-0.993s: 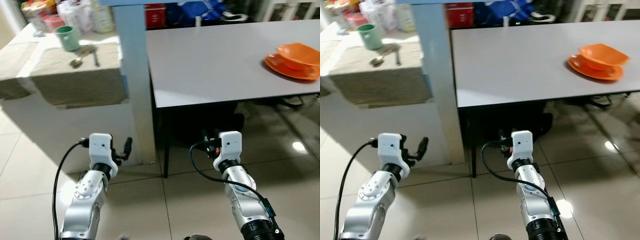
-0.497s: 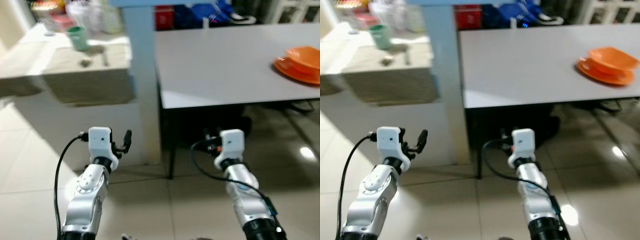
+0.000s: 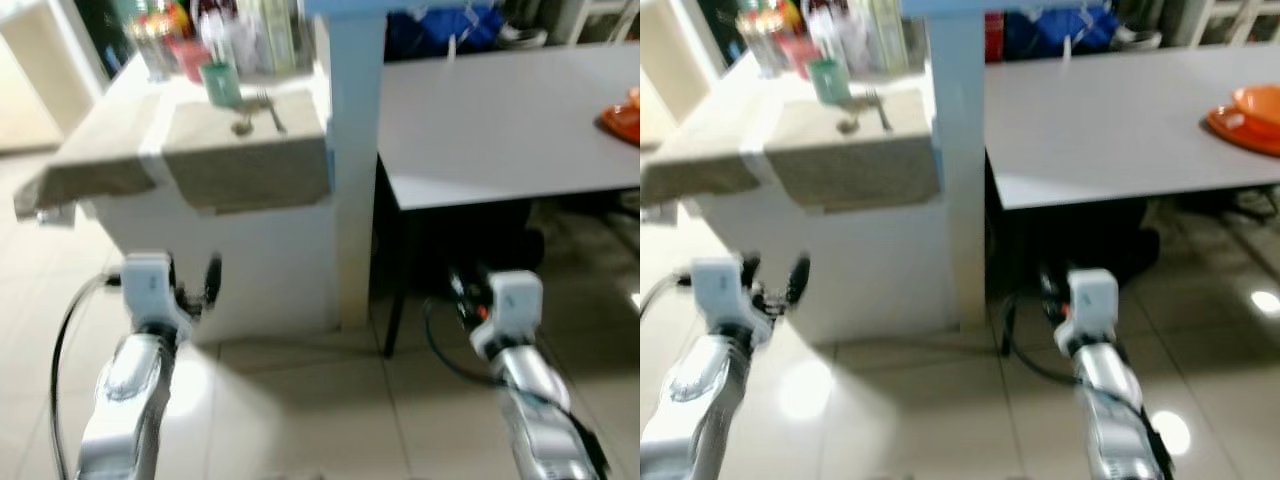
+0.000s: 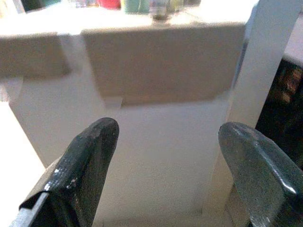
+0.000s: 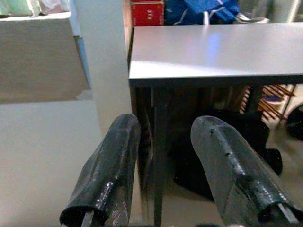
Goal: Setting the table
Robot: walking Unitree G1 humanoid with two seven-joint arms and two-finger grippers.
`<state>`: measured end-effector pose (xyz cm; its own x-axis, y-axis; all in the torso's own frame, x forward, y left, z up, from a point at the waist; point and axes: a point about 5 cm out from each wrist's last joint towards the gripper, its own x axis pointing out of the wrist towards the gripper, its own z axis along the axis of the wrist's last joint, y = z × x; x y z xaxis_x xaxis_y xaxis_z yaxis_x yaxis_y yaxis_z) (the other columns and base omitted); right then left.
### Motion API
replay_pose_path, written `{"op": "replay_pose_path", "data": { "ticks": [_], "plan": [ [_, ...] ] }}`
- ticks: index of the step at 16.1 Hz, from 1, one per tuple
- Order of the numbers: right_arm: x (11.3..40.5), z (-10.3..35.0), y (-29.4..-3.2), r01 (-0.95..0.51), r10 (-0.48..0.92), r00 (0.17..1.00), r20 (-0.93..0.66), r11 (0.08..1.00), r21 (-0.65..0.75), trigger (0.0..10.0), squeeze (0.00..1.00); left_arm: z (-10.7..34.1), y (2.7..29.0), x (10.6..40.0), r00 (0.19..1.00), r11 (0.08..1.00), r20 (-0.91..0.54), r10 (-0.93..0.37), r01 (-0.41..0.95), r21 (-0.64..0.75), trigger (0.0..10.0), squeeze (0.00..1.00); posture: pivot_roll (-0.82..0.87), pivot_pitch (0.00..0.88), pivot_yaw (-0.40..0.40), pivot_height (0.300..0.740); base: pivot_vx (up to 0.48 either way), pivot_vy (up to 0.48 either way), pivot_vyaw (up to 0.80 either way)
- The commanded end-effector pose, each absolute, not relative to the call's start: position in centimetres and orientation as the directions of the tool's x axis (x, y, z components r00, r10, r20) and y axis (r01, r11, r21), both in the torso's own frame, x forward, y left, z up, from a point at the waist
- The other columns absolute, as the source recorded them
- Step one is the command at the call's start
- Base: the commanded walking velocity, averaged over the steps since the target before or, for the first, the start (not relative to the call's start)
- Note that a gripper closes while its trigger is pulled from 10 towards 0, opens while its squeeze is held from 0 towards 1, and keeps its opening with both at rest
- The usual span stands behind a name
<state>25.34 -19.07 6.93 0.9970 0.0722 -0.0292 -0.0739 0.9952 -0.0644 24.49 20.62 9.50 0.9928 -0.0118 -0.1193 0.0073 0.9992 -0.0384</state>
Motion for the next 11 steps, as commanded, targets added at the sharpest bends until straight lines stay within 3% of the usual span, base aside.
{"op": "replay_pose_path", "data": {
  "ticks": [1, 6, 11],
  "plan": [
    [25.8, 7.9, -17.8, -0.116, 0.116, 0.993, 0.01, 0.992, -0.052, 10.0, 0.0, 10.2, 21.0, 24.7, 0.995, 1.0, -0.102, -0.014, 0.012, -0.02, 10.0, 0.0, -0.17, 0.0, 0.083, 0.74, 0.0, 0.48, 0.0],
    [26.3, 7.4, -16.0, -0.149, 0.149, 0.989, -0.011, 0.988, -0.042, 10.0, 0.0, 10.3, 20.1, 26.3, 0.991, 0.998, -0.118, -0.056, 0.055, -0.015, 10.0, 0.0, -0.15, 0.0, 0.086, 0.74, 0.0, 0.48, 0.0],
    [26.5, 8.2, -15.0, -0.179, 0.182, 0.983, 0.035, 0.981, -0.076, 10.0, 0.0, 11.7, 19.8, 26.4, 0.999, 0.999, -0.02, -0.038, 0.039, 0.024, 10.0, 0.0, -0.15, 0.0, 0.083, 0.74, 0.0, 0.0, 0.0]
  ]
}}
